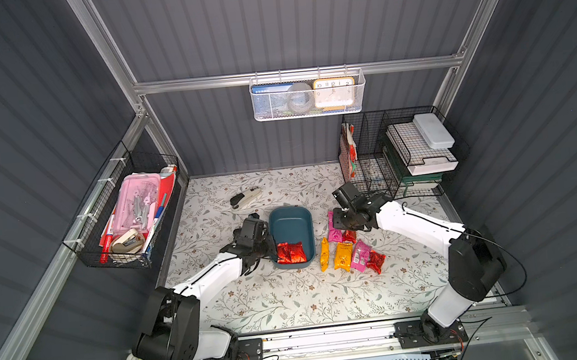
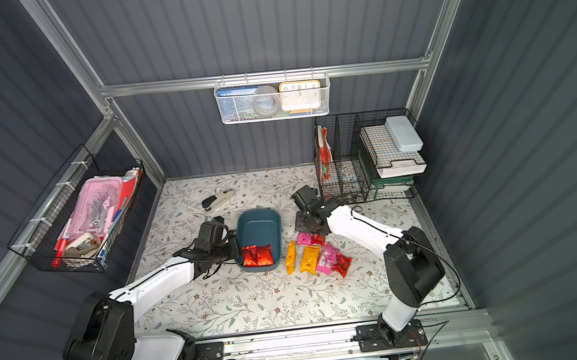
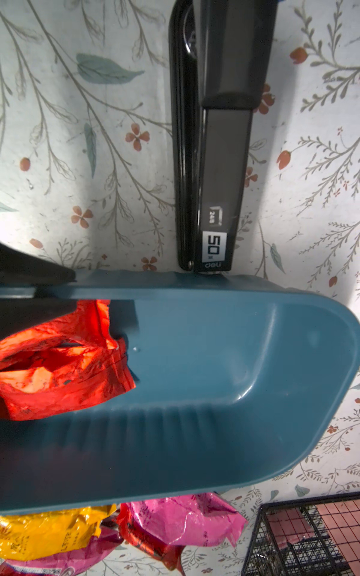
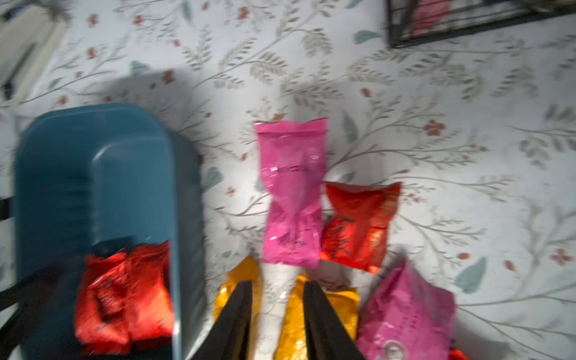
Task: Take the tea bags out of the storage box
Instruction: Place the tea bag at the center of the board, then pick up the tea bag from the storage box.
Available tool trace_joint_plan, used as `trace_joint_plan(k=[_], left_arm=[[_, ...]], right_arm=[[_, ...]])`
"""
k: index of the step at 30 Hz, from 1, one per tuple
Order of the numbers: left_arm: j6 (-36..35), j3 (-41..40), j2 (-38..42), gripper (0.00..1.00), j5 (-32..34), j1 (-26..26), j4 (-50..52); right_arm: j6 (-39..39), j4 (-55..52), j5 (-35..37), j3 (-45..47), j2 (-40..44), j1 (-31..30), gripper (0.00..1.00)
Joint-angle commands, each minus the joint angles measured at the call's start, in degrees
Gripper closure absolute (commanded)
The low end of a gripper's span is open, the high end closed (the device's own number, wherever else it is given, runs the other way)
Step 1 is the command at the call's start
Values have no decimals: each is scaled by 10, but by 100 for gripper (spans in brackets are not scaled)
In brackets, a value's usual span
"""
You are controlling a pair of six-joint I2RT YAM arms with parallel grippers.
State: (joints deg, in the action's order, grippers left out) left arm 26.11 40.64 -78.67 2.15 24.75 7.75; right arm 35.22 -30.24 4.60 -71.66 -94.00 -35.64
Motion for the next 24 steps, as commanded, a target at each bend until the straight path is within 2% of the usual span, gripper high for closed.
trace_joint_plan(k=[1,5,11,15,19,24], left_arm=[[-12,-8,10,100,-8,-1,-9],[-12,-10,9,100,-8,-1,-6],[-11,-14,5,100,-12,-1,-5],[-8,-14,5,100,-10,-1,-5],[-7,-14,5,100,-9,-1,-6],[-2,-14,6,100,-9,0,-8]], right_arm=[[-36,39,-58,-10,5,-47,66],[-24,48,-94,-41,-32,-90,66],[16,18,-102,-100,-114,-145,66],[41,-24,-82,-152,-173,-163,60],[85,-86,-18,-207,-213,-180,53],[110,-93,13,-213,-226,-183,49]])
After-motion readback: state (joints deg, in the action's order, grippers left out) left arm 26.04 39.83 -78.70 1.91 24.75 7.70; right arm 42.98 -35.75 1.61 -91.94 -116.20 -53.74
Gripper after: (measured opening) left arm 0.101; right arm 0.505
